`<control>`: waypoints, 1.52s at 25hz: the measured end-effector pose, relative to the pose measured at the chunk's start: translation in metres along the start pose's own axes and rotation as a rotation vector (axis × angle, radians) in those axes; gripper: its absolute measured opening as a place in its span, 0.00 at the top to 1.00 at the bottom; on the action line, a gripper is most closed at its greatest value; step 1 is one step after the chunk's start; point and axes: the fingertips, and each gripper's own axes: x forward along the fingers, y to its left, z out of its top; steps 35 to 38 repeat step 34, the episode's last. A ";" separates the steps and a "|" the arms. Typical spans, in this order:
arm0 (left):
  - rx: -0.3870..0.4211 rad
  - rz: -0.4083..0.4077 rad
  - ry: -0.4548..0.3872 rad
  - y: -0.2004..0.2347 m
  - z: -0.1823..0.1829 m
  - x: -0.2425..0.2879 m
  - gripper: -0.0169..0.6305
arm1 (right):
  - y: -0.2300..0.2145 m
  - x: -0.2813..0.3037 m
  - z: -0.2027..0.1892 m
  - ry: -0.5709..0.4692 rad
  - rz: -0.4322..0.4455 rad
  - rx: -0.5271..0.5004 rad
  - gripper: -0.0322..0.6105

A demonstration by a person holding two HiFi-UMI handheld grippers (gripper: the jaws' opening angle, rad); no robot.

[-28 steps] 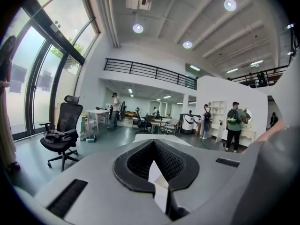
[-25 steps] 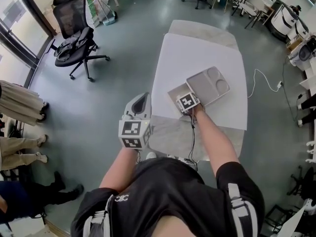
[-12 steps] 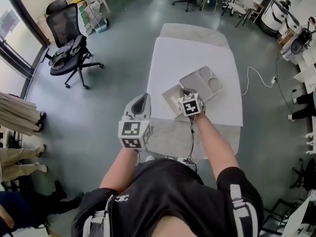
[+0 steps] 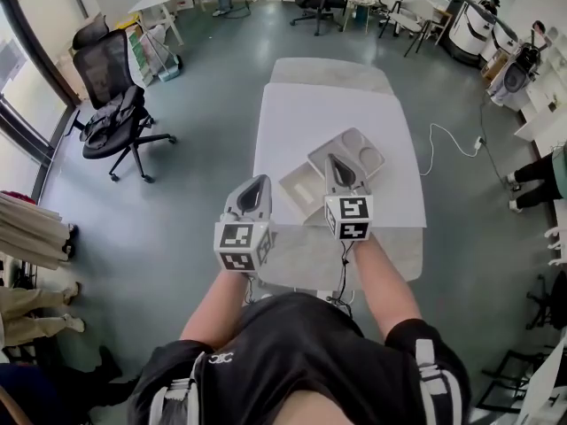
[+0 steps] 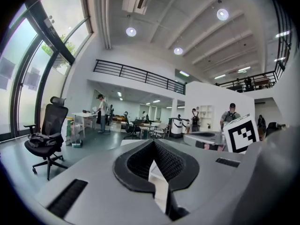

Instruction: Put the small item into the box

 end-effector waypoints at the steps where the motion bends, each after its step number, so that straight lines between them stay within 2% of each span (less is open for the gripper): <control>1: 0.001 -0.007 -0.002 -0.003 0.001 0.001 0.97 | 0.000 -0.009 0.011 -0.035 -0.011 0.002 0.93; 5: 0.010 -0.032 -0.018 -0.015 0.004 0.002 0.97 | -0.002 -0.045 0.038 -0.133 -0.048 0.009 0.93; 9: 0.021 -0.051 -0.038 -0.022 0.005 0.002 0.97 | -0.006 -0.072 0.042 -0.172 -0.097 0.042 0.93; 20: 0.037 -0.083 -0.053 -0.037 0.010 -0.005 0.97 | -0.005 -0.092 0.041 -0.176 -0.137 0.035 0.93; 38: 0.035 -0.089 -0.062 -0.045 0.013 -0.013 0.97 | -0.002 -0.097 0.046 -0.175 -0.122 0.047 0.93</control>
